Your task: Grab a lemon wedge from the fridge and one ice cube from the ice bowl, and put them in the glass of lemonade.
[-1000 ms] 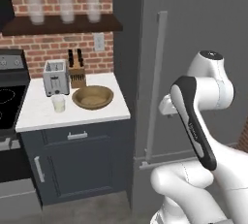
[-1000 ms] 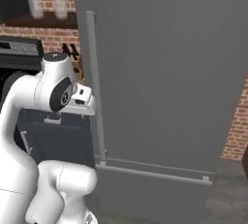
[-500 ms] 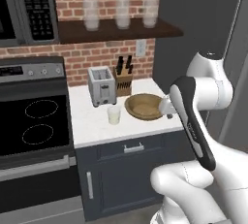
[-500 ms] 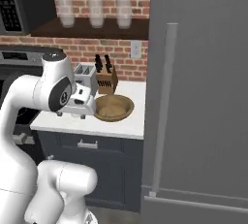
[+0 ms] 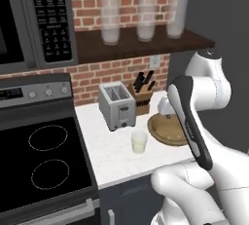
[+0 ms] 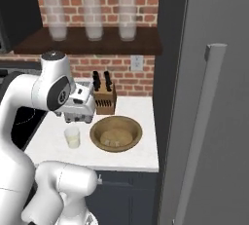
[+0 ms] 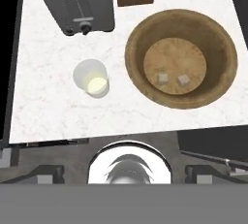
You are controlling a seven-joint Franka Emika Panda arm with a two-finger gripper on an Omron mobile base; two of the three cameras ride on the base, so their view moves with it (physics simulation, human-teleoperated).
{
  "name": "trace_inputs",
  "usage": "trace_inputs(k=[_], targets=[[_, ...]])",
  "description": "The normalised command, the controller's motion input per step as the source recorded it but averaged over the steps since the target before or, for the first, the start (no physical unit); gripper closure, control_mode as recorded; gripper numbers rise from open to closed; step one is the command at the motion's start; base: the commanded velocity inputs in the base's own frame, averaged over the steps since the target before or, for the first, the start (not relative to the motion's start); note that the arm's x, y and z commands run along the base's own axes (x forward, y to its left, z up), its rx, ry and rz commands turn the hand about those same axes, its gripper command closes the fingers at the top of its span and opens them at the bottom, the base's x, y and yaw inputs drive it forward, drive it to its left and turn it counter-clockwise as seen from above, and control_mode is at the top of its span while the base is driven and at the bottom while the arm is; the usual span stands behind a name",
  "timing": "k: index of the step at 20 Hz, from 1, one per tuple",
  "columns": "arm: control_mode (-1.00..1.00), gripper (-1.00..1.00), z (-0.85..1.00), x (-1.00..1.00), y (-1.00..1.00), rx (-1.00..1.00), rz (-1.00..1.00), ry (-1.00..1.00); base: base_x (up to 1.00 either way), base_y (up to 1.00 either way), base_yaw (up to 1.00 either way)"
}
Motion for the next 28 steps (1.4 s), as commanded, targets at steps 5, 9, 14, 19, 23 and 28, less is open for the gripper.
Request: trace_inputs(k=[5,9,14,19,23,28], targets=[[1.0,-1.0,0.0,0.0,0.0,0.0,0.0,0.0,0.62,0.11,-0.22],[1.0,-1.0,0.0,0.0,0.0,0.0,0.0,0.0,0.5,0.2,-0.22],[-1.0,-1.0,-0.25,0.31,0.02,0.0,-0.14,0.06,0.0,0.0,0.0],[-1.0,-1.0,-0.42,0.23,-0.03,0.0,-0.06,0.14,0.0,0.0,0.0],[-1.0,-1.0,-0.37,0.05,-0.3,0.0,0.0,0.15,0.0,0.0,0.0],[-1.0,-1.0,-0.2,-0.07,-0.3,-0.03,0.11,0.04,0.0,0.0,0.0]])
